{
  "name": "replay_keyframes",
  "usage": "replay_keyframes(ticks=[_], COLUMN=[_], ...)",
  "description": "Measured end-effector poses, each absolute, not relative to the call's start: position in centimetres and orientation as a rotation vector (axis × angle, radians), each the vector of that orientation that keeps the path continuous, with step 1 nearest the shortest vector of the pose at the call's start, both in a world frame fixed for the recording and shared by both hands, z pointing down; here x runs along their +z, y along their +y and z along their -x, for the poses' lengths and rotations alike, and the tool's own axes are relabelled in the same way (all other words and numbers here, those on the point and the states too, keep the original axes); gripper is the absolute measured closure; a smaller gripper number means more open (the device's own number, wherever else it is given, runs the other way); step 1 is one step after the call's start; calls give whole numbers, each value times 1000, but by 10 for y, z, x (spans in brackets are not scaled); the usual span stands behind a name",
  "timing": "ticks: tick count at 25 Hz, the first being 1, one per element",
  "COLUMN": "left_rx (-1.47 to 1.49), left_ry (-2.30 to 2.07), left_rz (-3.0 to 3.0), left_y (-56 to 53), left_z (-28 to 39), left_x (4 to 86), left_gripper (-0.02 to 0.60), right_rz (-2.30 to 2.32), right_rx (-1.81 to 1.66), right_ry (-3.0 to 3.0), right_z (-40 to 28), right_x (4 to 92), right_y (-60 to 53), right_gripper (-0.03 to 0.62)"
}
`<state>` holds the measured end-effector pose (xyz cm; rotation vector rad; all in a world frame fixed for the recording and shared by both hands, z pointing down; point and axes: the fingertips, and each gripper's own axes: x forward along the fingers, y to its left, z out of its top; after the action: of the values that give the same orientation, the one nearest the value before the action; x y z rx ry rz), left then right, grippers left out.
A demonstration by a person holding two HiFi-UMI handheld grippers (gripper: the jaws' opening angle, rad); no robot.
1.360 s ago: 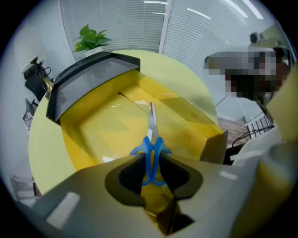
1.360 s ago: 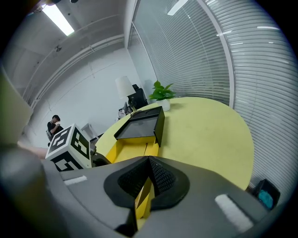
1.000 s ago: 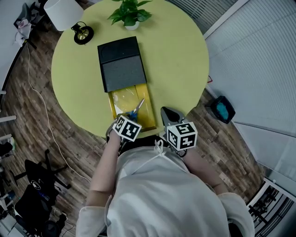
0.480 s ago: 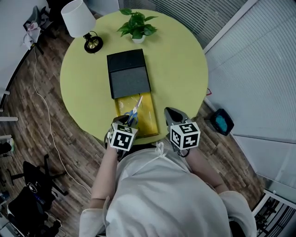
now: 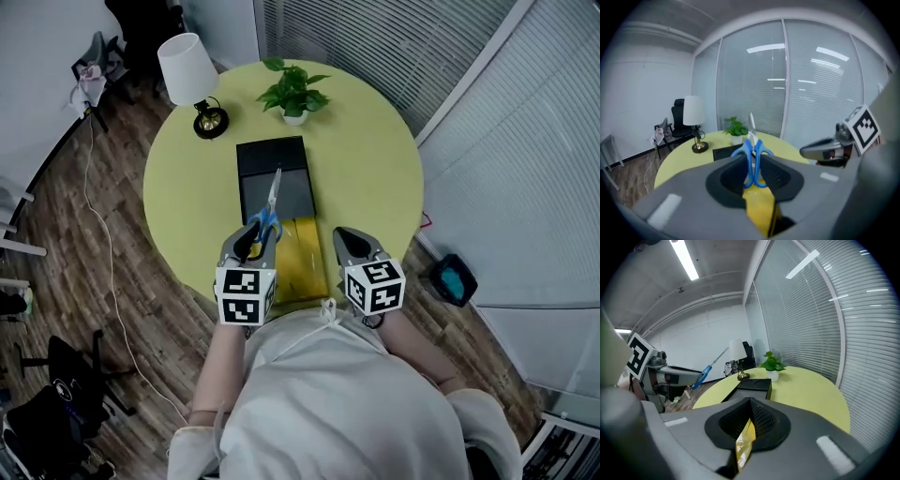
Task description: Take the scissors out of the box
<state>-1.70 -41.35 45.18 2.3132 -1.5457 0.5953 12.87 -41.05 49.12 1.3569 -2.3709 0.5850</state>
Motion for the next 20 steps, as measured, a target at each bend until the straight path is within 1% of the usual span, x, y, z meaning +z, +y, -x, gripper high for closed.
replay_keyframes(ticks=[4,7,12,20], left_rx=[370,267,224,209], left_ry=[-1689,-1762,-1796,-1796], left_rz=[-2341,-2359,-2376,-2372], left_y=[-418,-415,-414,-407], left_z=[28,34,36,38], left_x=[401,374,359,356], left_gripper=[489,489,489,489], right_rz=[-1376,-1386,-1400,-1369], right_rx=[485,380,397,353], right_ry=[-2400,-2423,-2512,-2546], right_z=[-126,-122,-115,-107], right_x=[463,440,415,405], right_y=[-418,-421,-423,-411], right_gripper=[594,594,595,595])
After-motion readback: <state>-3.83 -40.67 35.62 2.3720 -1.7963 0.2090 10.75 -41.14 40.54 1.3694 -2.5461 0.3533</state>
